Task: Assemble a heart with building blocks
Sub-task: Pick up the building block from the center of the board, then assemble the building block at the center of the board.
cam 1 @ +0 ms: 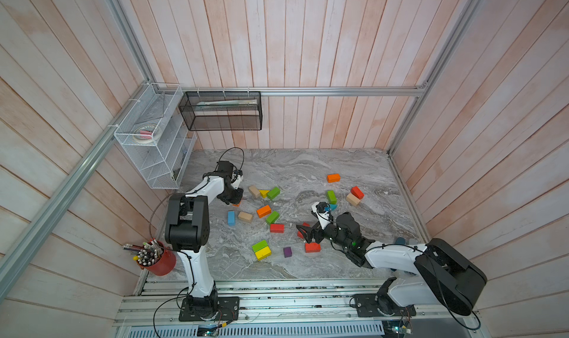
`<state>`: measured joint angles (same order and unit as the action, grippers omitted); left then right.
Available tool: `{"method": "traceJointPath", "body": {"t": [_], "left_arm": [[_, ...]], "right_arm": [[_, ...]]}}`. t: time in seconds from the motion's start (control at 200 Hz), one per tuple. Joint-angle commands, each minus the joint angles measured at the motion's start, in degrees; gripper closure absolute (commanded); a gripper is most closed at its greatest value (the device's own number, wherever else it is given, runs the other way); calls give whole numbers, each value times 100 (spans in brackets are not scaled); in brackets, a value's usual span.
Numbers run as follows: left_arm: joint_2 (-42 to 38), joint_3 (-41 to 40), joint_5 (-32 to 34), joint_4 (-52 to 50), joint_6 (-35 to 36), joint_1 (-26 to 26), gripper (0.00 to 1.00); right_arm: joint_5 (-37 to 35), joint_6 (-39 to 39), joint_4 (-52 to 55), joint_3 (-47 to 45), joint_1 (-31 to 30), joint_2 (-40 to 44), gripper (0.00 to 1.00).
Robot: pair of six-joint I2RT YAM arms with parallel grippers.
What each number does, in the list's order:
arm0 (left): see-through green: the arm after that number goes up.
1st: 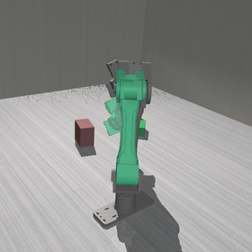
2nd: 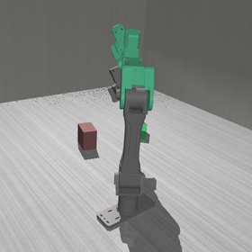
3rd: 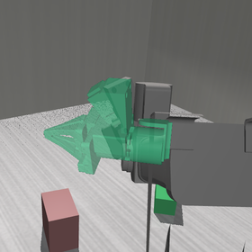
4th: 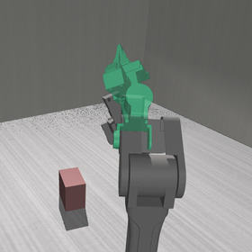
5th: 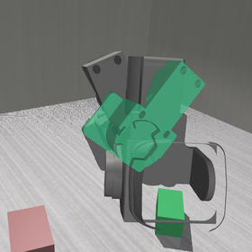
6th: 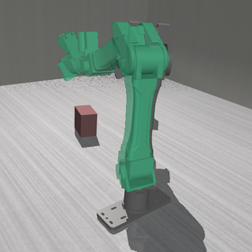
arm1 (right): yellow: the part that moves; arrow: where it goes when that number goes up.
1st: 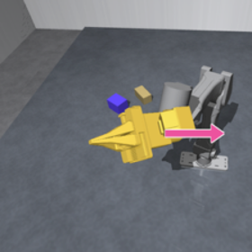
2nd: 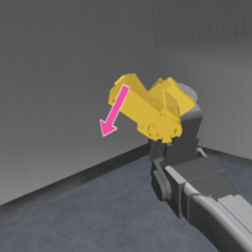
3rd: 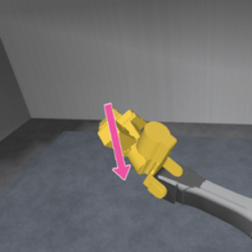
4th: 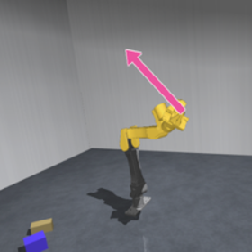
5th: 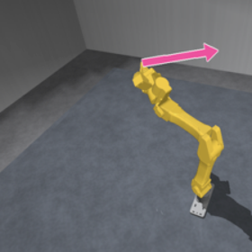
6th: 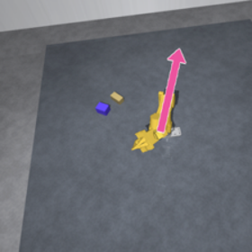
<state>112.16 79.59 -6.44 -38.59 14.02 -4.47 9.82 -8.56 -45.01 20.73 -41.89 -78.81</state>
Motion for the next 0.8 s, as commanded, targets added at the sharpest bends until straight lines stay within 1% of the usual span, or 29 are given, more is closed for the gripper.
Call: {"method": "traceJointPath", "body": {"t": [0.0, 0.09, 0.15, 0.245, 0.575, 0.795], "left_arm": [[102, 251, -15, 15, 240, -93, 73], [147, 359, 37, -68, 318, -98, 73], [126, 364, -65, -87, 459, -98, 73], [22, 205, -126, 38, 613, -147, 73], [95, 215, -86, 45, 585, -205, 72], [234, 261, 55, -12, 557, -331, 66]], "right_arm": [[61, -23, -99, -8, 19, 5, 2], [55, -23, -131, -33, 29, 14, 2], [52, -23, -148, -38, 31, 8, 2], [47, -25, -179, -28, 32, -27, 2], [63, -32, -180, -3, 32, -74, 2], [55, -25, -178, -8, 31, -58, 2]]}}
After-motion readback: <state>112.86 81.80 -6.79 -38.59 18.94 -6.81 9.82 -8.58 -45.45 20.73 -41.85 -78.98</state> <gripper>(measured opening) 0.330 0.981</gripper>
